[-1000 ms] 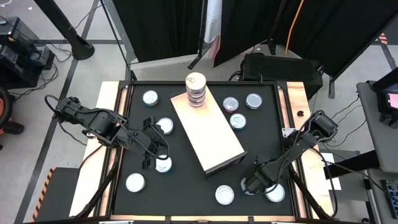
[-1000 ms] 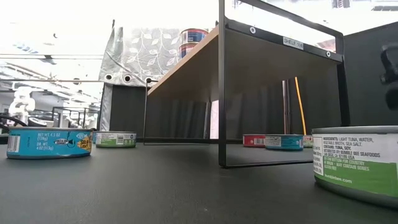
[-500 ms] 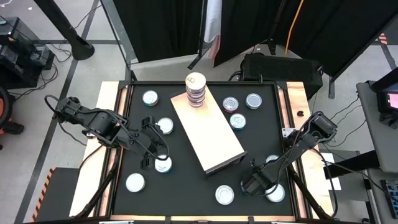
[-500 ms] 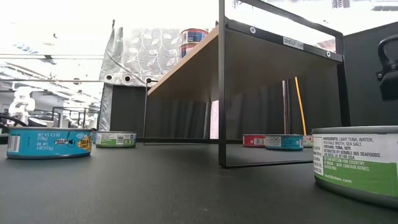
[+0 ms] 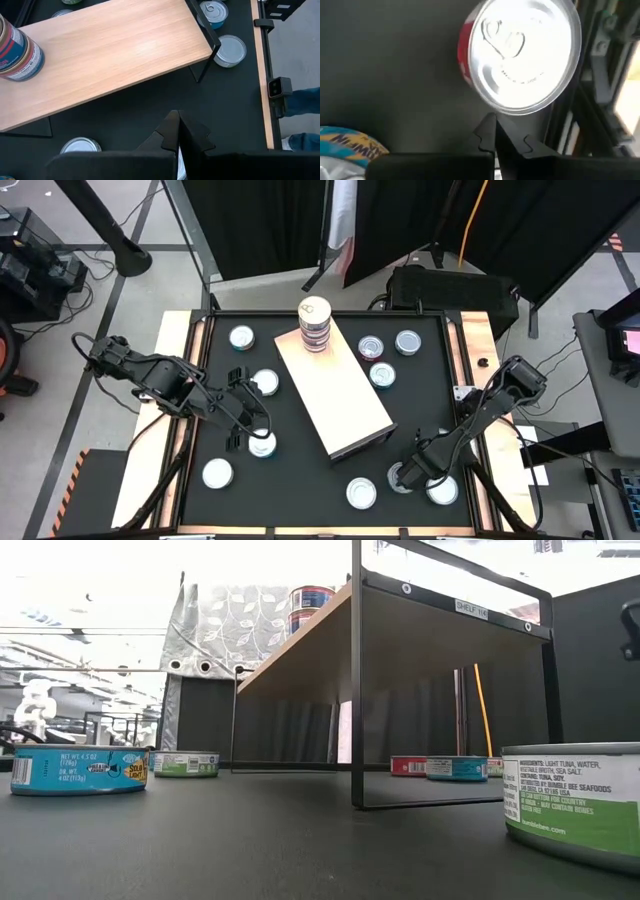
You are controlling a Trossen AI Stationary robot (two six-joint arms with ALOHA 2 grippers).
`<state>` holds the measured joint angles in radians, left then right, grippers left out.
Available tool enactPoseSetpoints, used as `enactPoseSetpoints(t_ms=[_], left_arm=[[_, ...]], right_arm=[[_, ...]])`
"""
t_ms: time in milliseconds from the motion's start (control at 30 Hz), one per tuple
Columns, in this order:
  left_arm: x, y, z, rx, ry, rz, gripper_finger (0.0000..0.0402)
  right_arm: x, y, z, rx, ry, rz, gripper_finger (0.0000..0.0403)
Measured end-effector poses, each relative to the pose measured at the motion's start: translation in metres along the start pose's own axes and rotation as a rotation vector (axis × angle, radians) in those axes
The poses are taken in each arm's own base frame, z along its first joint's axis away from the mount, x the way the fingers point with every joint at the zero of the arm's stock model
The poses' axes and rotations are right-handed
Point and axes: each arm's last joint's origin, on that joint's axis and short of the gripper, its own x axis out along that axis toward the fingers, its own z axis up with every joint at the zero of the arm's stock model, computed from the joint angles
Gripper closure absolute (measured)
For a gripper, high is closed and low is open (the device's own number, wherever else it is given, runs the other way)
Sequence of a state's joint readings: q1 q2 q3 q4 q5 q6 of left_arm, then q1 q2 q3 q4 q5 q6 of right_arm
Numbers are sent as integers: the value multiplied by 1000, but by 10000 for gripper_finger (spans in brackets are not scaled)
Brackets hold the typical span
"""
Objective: Stack canned seafood by type on shelf
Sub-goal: Put the red tuna can on the shelf
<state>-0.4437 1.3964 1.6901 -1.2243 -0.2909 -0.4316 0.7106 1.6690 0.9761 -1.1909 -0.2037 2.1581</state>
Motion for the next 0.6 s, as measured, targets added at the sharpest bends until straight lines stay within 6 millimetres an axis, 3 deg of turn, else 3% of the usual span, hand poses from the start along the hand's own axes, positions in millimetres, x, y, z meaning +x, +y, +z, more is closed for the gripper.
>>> enactPoseSetpoints(t_ms=[267,433,600], left_arm=[[0,-1,0,-7,7,-17,391],[0,-1,0,-8,10,-23,391],[0,-1,0,-8,9,-23,391]], right_arm=[[3,8,-5,53,21,55,403],[-13,-2,-2,58,-51,-32,403],[-8,-6,2,36,-75,-77,403]])
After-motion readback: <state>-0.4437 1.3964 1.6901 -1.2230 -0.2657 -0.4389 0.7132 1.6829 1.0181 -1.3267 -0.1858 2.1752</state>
